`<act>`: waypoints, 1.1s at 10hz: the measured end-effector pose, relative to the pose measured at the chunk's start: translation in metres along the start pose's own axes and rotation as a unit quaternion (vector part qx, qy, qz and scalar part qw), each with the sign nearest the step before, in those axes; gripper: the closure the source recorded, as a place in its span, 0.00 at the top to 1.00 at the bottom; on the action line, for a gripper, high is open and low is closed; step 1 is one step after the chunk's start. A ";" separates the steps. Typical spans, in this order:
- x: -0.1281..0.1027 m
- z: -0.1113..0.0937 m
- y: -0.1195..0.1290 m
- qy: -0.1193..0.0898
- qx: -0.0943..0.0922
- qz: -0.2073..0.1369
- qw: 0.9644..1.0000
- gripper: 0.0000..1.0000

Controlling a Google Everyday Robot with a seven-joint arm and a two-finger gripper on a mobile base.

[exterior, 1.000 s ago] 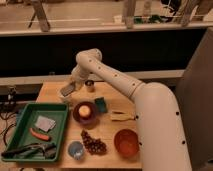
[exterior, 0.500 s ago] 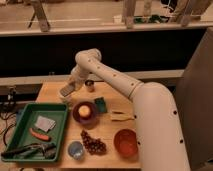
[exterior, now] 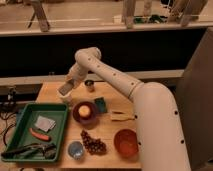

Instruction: Place eraser in paper cup

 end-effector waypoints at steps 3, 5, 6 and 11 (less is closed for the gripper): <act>0.007 -0.005 -0.005 -0.018 0.026 -0.019 0.999 0.00; 0.011 -0.005 -0.007 -0.032 0.035 -0.032 0.998 0.00; 0.013 -0.004 -0.008 -0.037 0.039 -0.040 0.998 0.00; 0.011 -0.003 -0.020 -0.044 0.079 -0.128 0.988 0.00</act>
